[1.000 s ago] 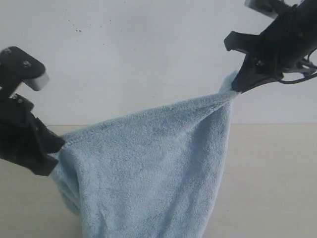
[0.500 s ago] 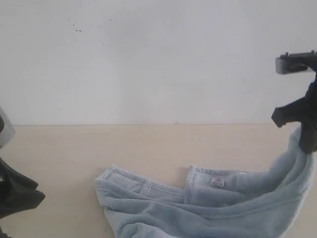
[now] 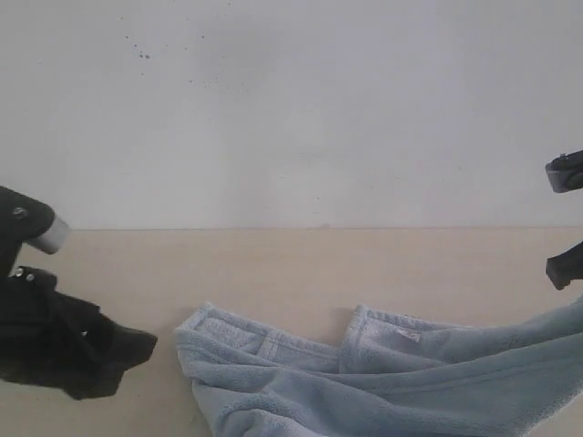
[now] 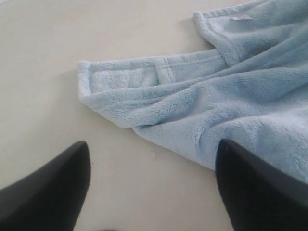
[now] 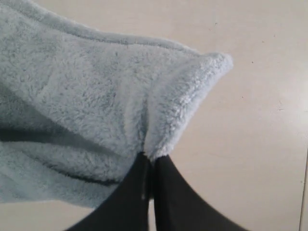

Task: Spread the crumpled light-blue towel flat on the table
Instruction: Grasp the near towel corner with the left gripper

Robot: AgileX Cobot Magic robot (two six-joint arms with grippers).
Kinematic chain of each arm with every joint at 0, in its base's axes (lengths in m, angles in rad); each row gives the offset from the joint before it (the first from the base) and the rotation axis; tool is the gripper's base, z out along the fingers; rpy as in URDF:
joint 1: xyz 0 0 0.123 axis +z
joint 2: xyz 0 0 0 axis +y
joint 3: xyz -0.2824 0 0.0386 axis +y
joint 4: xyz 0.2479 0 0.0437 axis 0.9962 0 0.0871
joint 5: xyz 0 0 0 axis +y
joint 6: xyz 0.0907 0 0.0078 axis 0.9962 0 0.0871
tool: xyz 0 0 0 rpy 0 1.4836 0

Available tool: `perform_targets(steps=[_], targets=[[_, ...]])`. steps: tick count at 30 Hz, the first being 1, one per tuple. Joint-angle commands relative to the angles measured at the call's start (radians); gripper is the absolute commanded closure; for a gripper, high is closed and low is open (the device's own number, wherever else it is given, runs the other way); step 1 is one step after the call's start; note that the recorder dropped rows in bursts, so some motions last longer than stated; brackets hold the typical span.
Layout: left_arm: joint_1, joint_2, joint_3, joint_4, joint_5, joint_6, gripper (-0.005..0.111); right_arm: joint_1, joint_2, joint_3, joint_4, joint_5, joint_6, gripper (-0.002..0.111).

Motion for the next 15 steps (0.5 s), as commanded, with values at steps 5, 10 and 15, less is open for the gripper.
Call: perform_targets(steps=[5,10,15], targets=[[0.000,0.361,-0.321,0.096,0.013,0.115,0.056,-0.002,-0.013,0.005,0.028,-0.017,0.015,0.108],[0.003,0.557,-0.450,0.432,0.090,0.240,0.056,-0.002,-0.013,0.005,0.115,-0.051,0.001,0.108],[0.013,0.668,-0.449,0.529,0.091,0.493,0.056,-0.002,-0.013,0.005,0.145,-0.109,-0.012,0.108]])
